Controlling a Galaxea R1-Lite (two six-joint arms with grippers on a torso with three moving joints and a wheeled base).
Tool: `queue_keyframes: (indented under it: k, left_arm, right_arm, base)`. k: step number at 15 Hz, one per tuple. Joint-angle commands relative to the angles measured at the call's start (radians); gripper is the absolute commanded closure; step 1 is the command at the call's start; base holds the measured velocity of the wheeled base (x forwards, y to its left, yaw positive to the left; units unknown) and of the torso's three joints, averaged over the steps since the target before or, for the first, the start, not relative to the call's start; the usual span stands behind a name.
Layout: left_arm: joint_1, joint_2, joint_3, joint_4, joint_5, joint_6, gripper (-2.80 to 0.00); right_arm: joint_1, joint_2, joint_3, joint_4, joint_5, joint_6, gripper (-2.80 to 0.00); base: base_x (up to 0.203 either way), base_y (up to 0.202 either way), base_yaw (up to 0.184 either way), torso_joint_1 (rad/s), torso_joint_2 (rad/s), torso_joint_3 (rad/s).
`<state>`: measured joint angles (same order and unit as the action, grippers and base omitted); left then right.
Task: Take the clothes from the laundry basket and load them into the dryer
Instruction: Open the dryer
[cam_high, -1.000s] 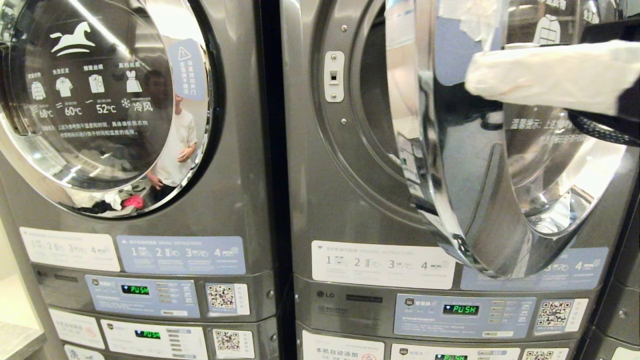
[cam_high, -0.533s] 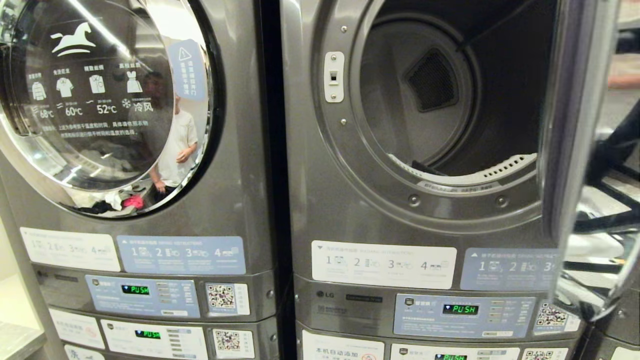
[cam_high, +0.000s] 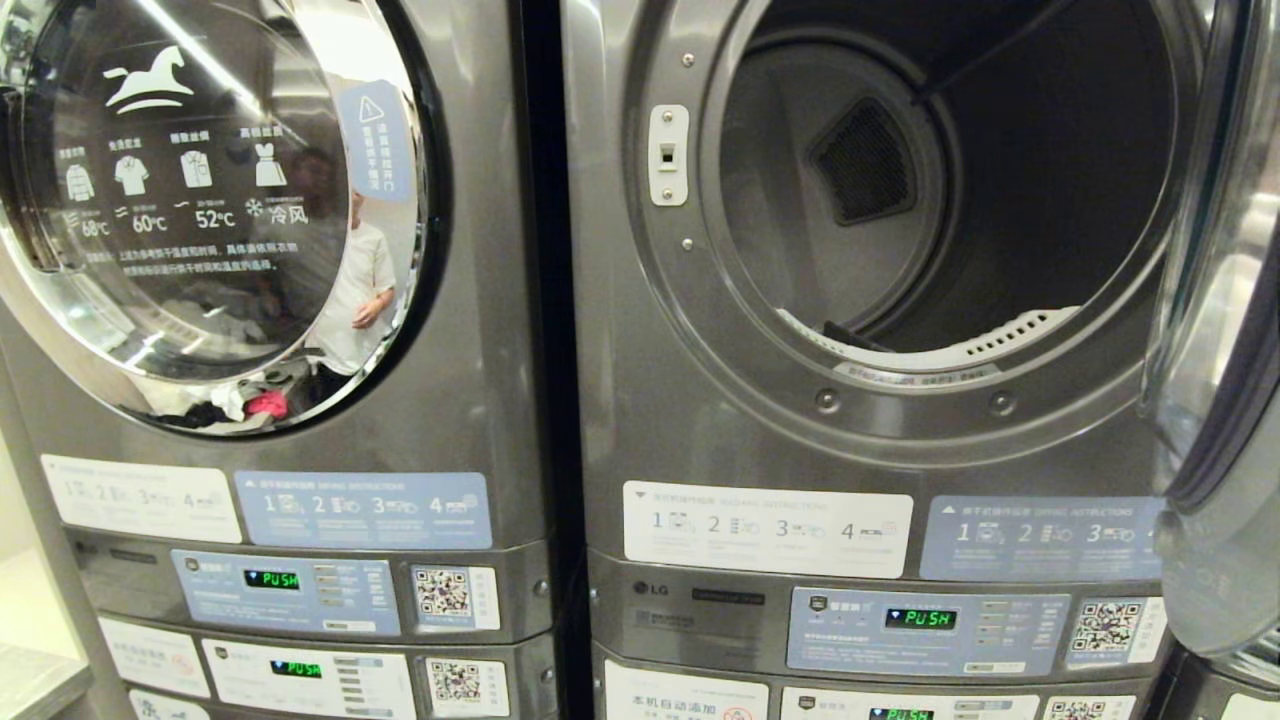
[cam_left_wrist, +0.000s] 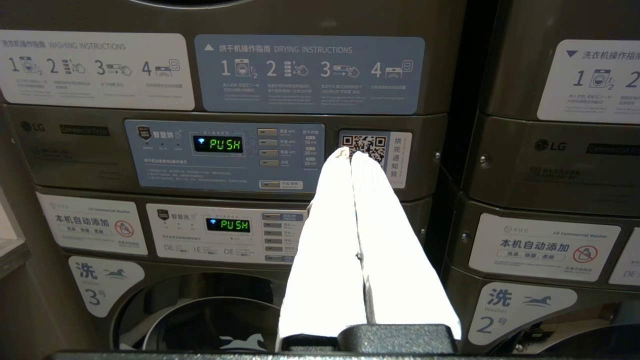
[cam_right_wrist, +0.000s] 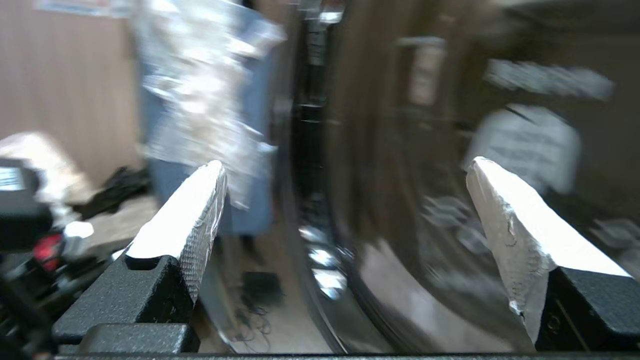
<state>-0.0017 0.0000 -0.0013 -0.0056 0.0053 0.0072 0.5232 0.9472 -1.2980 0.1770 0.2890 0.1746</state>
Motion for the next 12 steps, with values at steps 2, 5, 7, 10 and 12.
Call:
queue_keyframes:
  k: [2, 5, 7, 10, 12]
  left_arm:
    - [0.0, 0.0, 0.0, 0.001, 0.001, -0.004, 0.0]
    - [0.0, 0.0, 0.001, 0.001, 0.001, -0.004, 0.0]
    - [0.0, 0.0, 0.001, 0.0, 0.001, -0.004, 0.0]
    - [0.0, 0.0, 0.001, 0.0, 0.001, -0.004, 0.0]
    - [0.0, 0.0, 0.001, 0.0, 0.001, -0.004, 0.0]
  right_arm:
    - [-0.056, -0.095, 0.055, 0.063, -0.14, 0.06, -2.8]
    - [-0.058, -0.218, 0.156, 0.076, -0.187, 0.078, -2.8]
    - [-0.058, -0.301, 0.234, 0.088, -0.178, 0.079, -2.8]
    - [-0.058, -0.425, 0.381, 0.121, -0.207, 0.086, 0.0]
    - [-0.058, -0.478, 0.521, 0.128, -0.293, 0.09, 0.0]
  base:
    - [0.0, 0.0, 0.0, 0.0, 0.0, 0.0]
    - [0.0, 0.0, 0.0, 0.0, 0.0, 0.0]
    - [0.0, 0.0, 0.0, 0.0, 0.0, 0.0]
    - [0.0, 0.0, 0.0, 0.0, 0.0, 0.0]
    - [0.0, 0.0, 0.0, 0.0, 0.0, 0.0]
